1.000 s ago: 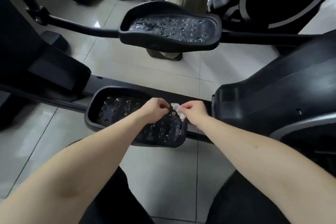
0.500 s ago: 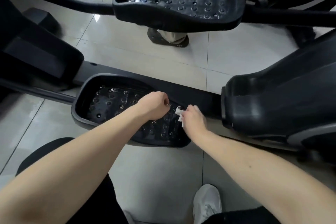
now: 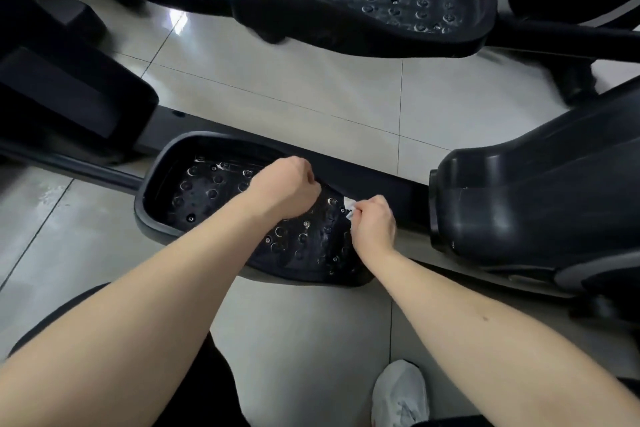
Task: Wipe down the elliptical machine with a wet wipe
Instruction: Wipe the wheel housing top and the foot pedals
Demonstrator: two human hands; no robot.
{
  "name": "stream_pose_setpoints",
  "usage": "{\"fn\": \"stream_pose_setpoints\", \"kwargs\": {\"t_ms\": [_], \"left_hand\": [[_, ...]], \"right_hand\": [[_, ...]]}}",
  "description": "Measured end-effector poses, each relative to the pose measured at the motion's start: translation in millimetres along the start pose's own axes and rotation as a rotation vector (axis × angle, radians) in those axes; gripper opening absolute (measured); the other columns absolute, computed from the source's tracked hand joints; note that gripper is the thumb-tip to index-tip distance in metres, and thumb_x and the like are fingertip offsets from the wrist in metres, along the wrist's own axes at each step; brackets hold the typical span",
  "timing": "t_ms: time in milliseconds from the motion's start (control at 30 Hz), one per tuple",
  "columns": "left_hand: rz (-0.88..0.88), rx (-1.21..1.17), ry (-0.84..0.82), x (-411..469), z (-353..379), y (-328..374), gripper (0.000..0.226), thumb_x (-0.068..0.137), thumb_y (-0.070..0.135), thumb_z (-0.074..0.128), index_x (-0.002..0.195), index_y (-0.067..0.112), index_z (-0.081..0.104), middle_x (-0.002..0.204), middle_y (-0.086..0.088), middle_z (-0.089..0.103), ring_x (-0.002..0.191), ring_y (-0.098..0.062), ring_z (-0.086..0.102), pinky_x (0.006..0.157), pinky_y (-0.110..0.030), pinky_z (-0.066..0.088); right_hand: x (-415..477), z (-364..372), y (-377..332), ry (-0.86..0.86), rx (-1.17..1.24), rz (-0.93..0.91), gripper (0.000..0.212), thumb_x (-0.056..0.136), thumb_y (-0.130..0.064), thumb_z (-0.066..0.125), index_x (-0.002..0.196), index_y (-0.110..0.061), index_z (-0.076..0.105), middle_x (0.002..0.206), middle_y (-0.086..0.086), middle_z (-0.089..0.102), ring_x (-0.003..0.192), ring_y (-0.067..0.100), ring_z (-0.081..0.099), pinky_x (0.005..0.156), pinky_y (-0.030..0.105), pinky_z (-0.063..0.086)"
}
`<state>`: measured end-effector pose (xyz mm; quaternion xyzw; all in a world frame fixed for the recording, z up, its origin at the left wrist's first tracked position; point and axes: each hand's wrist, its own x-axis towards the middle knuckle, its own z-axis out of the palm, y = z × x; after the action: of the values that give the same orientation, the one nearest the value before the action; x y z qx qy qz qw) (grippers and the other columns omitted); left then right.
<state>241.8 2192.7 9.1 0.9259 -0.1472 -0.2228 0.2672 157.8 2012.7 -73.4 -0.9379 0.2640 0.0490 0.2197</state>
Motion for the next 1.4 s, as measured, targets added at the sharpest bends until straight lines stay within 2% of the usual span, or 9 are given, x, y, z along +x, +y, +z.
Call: {"fn": "stream_pose_setpoints", "kwargs": {"t_ms": [100,367,500,667,800,1000,1133,1267,1400], "left_hand": [[-0.043,0.014,0.011,7,-7,-15,0.018,0.092,0.030,0.057,0.100,0.021,0.070,0.087,0.000,0.070,0.085,-0.025,0.066,0.080,-0.034,0.056],[-0.090,-0.034,-0.001,14,-7,-30,0.017,0.092,0.027,0.058,0.096,0.015,0.070,0.081,-0.001,0.068,0.075,-0.022,0.065,0.063,-0.028,0.045],[-0.075,-0.034,-0.011,12,-6,-31,0.017,0.092,0.028,0.059,0.095,0.017,0.071,0.082,-0.001,0.068,0.081,-0.024,0.067,0.064,-0.029,0.046],[-0.070,-0.057,-0.022,10,-8,-33,0.017,0.091,0.031,0.059,0.100,0.021,0.069,0.078,0.002,0.067,0.074,-0.018,0.064,0.062,-0.027,0.044],[-0.079,-0.076,-0.018,7,-13,-36,0.018,0.092,0.030,0.057,0.101,0.021,0.068,0.075,0.002,0.068,0.069,-0.018,0.067,0.057,-0.025,0.044],[-0.083,-0.080,-0.010,5,-18,-41,0.021,0.091,0.028,0.056,0.103,0.019,0.071,0.082,-0.001,0.071,0.078,-0.019,0.068,0.059,-0.025,0.045],[-0.086,-0.080,-0.005,7,-19,-41,0.022,0.090,0.028,0.056,0.103,0.019,0.071,0.083,-0.002,0.070,0.081,-0.021,0.067,0.059,-0.026,0.044],[-0.101,-0.072,0.009,8,-20,-43,0.022,0.090,0.028,0.055,0.102,0.019,0.071,0.085,-0.002,0.071,0.081,-0.021,0.068,0.061,-0.027,0.044],[-0.113,-0.087,0.024,10,-22,-47,0.020,0.088,0.027,0.055,0.097,0.019,0.071,0.080,0.000,0.070,0.080,-0.021,0.067,0.062,-0.027,0.045]], "right_hand": [[0,10,-3,0.082,0.082,0.002,0.022,0.100,-0.017,0.051,0.106,-0.014,0.072,0.110,0.000,0.057,0.104,0.022,0.057,0.071,0.025,0.038],[2,18,-15,0.125,0.069,-0.244,0.019,0.100,-0.015,0.058,0.102,-0.018,0.076,0.101,-0.007,0.061,0.100,0.012,0.045,0.071,0.027,0.038],[-15,18,-18,0.110,0.038,-0.341,0.018,0.097,-0.012,0.057,0.097,-0.017,0.074,0.102,-0.007,0.061,0.103,0.016,0.046,0.070,0.033,0.048],[-29,0,-11,-0.085,0.042,-0.456,0.011,0.096,-0.015,0.058,0.093,-0.020,0.068,0.099,-0.010,0.058,0.104,0.012,0.050,0.084,0.035,0.046],[2,-10,-27,0.057,0.080,-0.423,0.013,0.099,-0.016,0.056,0.097,-0.020,0.067,0.099,-0.012,0.059,0.103,0.012,0.047,0.077,0.033,0.044],[-4,21,-19,0.075,0.094,-0.553,0.019,0.091,0.003,0.065,0.102,-0.008,0.076,0.104,-0.001,0.067,0.102,0.021,0.049,0.086,0.037,0.051],[-28,24,-15,0.031,0.104,-0.663,0.021,0.085,0.007,0.067,0.094,-0.009,0.076,0.098,-0.001,0.066,0.095,0.026,0.053,0.079,0.040,0.052],[-35,11,-26,-0.144,0.091,-0.823,0.020,0.078,0.006,0.065,0.085,-0.011,0.074,0.091,-0.002,0.066,0.093,0.021,0.057,0.081,0.031,0.050],[-14,12,-44,-0.028,0.139,-0.746,0.017,0.083,0.004,0.069,0.089,-0.009,0.076,0.094,-0.001,0.068,0.091,0.021,0.055,0.079,0.026,0.046]]}}
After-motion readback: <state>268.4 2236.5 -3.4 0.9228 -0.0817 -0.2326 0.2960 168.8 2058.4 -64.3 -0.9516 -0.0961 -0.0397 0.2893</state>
